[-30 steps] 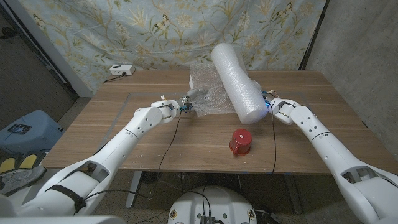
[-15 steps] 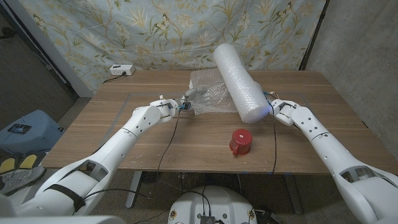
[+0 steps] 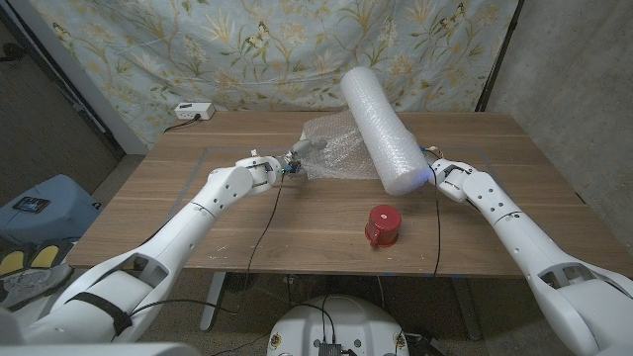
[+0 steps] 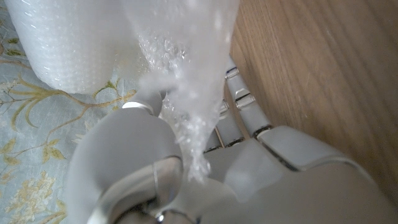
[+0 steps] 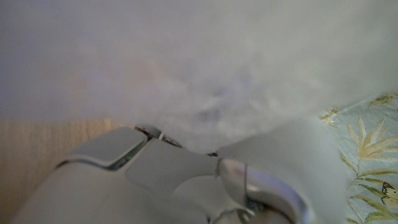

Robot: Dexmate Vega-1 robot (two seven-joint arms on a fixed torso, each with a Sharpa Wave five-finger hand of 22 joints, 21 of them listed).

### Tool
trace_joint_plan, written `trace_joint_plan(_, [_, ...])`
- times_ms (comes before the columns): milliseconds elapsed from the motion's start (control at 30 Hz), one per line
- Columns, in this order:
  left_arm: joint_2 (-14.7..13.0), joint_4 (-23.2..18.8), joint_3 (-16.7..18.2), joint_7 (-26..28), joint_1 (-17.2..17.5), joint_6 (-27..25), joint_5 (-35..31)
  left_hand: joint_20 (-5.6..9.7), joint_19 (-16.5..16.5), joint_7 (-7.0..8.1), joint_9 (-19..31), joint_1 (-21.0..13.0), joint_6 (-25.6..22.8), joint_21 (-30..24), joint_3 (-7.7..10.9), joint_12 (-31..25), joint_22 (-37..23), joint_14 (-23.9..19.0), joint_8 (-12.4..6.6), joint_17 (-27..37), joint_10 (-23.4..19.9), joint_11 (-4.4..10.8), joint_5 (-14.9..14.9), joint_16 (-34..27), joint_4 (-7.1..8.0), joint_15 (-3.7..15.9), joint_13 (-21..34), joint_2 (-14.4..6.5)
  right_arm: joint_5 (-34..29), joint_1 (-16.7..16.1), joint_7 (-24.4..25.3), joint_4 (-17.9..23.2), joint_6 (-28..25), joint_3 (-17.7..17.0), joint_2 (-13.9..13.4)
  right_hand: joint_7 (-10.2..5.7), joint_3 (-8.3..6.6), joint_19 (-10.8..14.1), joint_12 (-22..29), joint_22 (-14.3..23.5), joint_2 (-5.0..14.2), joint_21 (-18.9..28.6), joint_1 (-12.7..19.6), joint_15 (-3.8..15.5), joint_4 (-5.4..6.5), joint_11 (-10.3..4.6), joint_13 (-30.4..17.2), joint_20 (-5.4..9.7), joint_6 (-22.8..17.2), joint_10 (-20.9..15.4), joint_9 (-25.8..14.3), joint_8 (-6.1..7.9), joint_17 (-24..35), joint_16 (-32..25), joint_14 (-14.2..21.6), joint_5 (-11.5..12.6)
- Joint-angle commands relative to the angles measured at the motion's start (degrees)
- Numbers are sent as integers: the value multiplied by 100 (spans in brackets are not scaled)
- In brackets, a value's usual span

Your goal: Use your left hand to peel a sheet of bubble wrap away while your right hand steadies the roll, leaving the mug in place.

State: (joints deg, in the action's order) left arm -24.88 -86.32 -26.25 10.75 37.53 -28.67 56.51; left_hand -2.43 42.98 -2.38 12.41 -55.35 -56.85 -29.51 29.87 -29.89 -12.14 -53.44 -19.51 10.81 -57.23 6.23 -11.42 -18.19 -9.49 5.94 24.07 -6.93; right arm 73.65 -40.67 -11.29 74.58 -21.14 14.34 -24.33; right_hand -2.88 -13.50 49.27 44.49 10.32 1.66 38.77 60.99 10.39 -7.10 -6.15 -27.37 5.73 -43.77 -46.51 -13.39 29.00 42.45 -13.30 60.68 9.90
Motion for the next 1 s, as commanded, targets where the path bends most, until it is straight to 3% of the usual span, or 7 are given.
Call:
trace_joint_plan(33, [-54, -38, 12, 13, 3, -17, -17, 45, 47, -7, 10, -48, -49, -55, -3, -38, -10, -52, -27, 13, -57, -23, 14, 15, 4, -9, 45, -32, -89, 17, -207, -110, 85, 17, 35, 9, 22, -36, -25, 6, -44, -24, -83, 226, 15, 16, 17, -35, 36, 42, -2, -37, 11, 34, -62, 16])
trace_joint_plan(467, [-107, -148, 21, 68, 48, -43, -19, 58, 40, -17, 15, -67, -68, -94, -21, -55, -7, -87, -19, 26, -72, -20, 22, 23, 3, -6, 114, -38, -104, -20, -302, -86, 68, -6, -4, 72, 109, -78, -163, 1, -93, -53, -376, 180, 95, 96, 135, -103, 187, 175, 27, -167, -17, 81, -152, 20])
trace_joint_plan(1000, [-261, -422, 86, 252, 149, -194, 53, 75, 47, -15, 29, -80, -86, -146, -27, -63, -4, -110, -15, 24, -75, -33, 24, 53, 9, 10, 190, -47, 12, -94, -502, -150, 16, -60, 6, 176, 249, -103, -359, -5, -171, -105, -911, 91, 245, 316, 284, -235, 617, 401, 81, -490, -128, 164, -337, 31])
